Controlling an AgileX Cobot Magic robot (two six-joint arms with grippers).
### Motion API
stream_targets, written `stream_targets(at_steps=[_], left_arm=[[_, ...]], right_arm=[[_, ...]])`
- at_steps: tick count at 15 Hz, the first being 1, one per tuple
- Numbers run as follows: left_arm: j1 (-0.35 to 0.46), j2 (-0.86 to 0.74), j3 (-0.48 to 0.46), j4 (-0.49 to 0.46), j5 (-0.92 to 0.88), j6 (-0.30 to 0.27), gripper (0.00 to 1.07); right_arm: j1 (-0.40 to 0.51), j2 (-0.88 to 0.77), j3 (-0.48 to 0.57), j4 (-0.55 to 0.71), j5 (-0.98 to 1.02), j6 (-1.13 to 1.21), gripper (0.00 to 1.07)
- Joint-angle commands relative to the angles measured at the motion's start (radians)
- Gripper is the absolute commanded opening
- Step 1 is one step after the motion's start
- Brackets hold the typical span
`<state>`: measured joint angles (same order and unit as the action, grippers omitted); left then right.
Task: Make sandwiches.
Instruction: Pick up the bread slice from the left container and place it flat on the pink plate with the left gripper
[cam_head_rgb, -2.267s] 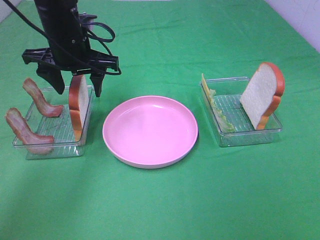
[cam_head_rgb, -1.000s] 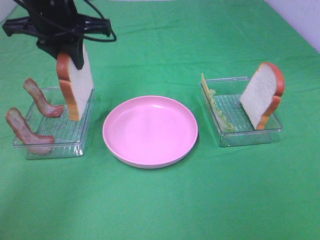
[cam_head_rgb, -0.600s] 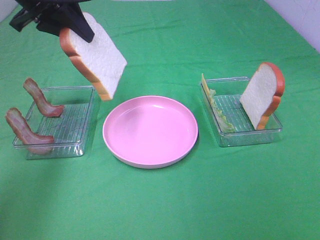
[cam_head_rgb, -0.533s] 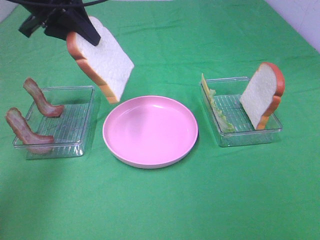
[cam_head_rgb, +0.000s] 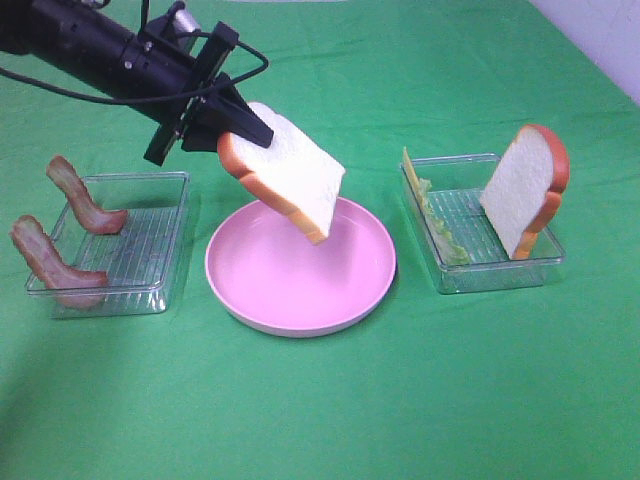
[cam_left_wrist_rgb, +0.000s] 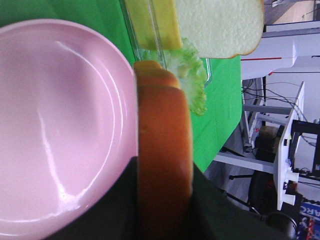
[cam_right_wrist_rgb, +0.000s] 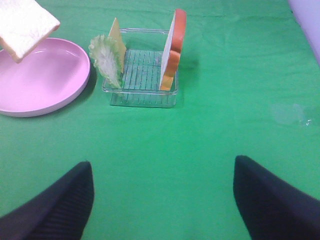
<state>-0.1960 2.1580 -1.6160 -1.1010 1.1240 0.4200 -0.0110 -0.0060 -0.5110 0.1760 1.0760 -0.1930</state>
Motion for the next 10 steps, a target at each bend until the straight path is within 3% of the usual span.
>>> stream_targets(at_steps=[1, 3, 10], left_arm=[[-0.004, 0.001, 0.136, -0.103, -0.068, 0.066, 0.00], [-0.026, 0.001, 0.210, -0.163, -0.156, 0.124, 0.00], [-0.162, 0.003, 0.224, -0.182, -0.380, 0.126, 0.00]], right_arm=[[-0.006, -0.003, 0.004, -0.006, -0.009, -0.007, 0.74], [-0.006, -0.003, 0.004, -0.006, -0.009, -0.007, 0.74], [-0.006, -0.003, 0.004, -0.006, -0.009, -0.007, 0.74]])
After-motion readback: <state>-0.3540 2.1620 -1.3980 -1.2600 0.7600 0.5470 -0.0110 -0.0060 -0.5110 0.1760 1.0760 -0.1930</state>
